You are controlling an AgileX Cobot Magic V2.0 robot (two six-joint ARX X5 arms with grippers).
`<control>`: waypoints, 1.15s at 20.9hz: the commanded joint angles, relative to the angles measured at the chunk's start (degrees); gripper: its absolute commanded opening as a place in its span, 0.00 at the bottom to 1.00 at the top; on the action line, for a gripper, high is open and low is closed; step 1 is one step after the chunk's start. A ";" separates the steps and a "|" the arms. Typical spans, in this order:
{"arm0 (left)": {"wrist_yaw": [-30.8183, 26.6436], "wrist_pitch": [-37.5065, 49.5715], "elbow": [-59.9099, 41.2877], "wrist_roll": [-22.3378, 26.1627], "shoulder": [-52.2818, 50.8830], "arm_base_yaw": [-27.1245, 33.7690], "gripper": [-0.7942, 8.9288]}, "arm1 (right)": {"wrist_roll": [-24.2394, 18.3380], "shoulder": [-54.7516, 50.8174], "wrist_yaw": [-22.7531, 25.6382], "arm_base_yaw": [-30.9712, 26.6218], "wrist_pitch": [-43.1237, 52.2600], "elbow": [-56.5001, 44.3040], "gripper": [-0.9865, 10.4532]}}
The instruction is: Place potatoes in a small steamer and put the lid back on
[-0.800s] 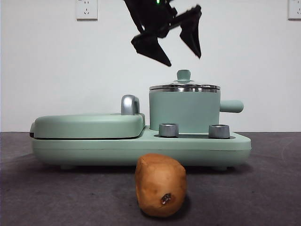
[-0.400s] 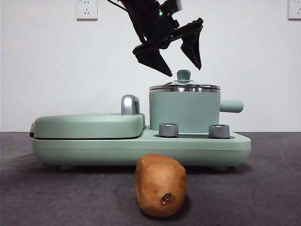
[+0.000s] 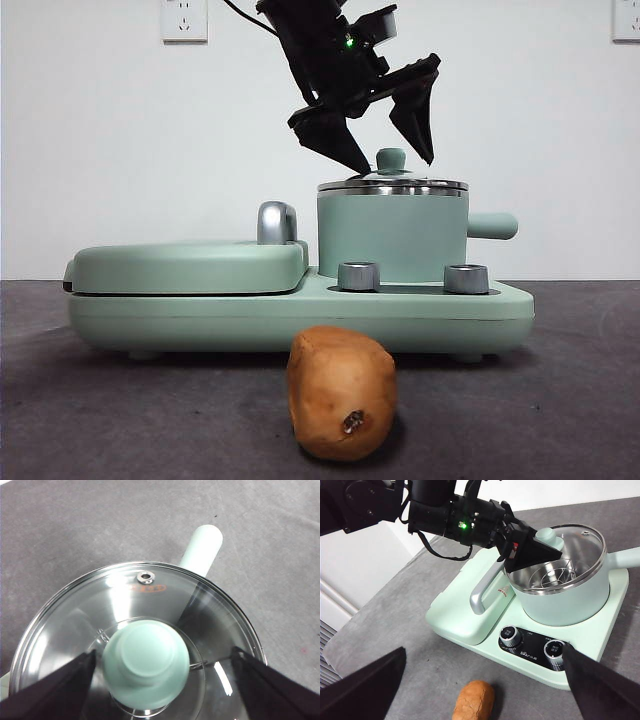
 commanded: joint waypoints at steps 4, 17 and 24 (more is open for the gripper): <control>-0.15 0.26 1.84 0.24 1.88 -0.55 0.28 | -0.26 0.35 0.04 0.07 0.55 0.85 0.52; -0.17 -3.69 7.17 2.78 2.14 -0.44 0.10 | -0.28 0.35 0.02 0.07 0.55 0.85 0.52; -0.17 -11.19 15.12 3.19 -1.81 0.68 0.10 | -0.17 0.37 0.11 0.09 0.15 0.85 0.52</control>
